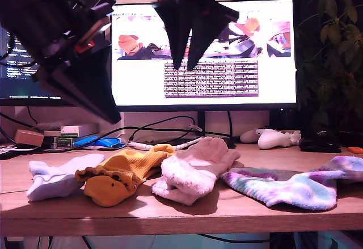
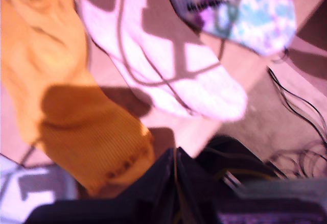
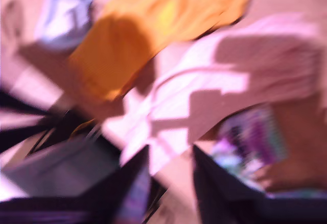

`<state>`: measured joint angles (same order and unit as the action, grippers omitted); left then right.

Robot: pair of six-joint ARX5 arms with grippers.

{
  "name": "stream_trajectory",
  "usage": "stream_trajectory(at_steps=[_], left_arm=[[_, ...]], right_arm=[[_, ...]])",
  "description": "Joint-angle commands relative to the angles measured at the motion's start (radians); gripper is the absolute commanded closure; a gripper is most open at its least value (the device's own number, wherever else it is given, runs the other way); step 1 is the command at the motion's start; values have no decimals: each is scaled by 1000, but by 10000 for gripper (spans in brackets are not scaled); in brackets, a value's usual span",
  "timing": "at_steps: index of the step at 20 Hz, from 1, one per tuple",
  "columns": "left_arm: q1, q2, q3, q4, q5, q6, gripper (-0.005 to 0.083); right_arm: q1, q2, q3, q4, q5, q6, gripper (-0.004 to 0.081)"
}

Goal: Pair up the socks based on colour and pattern, by placing them on top of one another

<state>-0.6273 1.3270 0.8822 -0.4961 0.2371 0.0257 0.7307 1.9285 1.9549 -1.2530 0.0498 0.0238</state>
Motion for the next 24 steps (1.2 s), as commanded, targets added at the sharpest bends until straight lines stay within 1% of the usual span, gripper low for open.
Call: stream_trajectory(at_steps=[1,3,4,7,9,11,14,17,18,20,22,24], left_arm=[[9,0,-13,27,-8,0,793],[21,0,-13,59,-19,0,793],[32,0,-13,80,-24,1,793],[76,0,-13,158,-32,5,793],[108,0,-13,201,-32,8,793],[132,0,-13,230,-30,8,793],[147,0,-13,237,-28,8,793],[148,0,-13,240,-28,9,793],[148,0,-13,243,-28,9,793],[148,0,-13,268,-27,18,793],[148,-2,-13,307,-24,29,793],[148,-3,-13,337,-24,35,793]], right_arm=[[-30,10,-10,68,40,-14,780],[-54,3,-10,156,55,-35,780],[-69,0,-10,195,55,-55,780],[-121,-16,-10,309,53,-72,780],[-156,-24,-10,359,30,-82,780],[-186,-38,-18,414,24,-109,780],[-216,-60,-64,494,-38,-126,780],[-230,-94,-199,614,-51,-131,780],[-233,-114,-261,661,-51,-132,780],[-237,-163,-401,811,-60,-134,780],[-253,-227,-542,944,-87,-134,780],[-275,-294,-657,1036,-126,-137,780]])
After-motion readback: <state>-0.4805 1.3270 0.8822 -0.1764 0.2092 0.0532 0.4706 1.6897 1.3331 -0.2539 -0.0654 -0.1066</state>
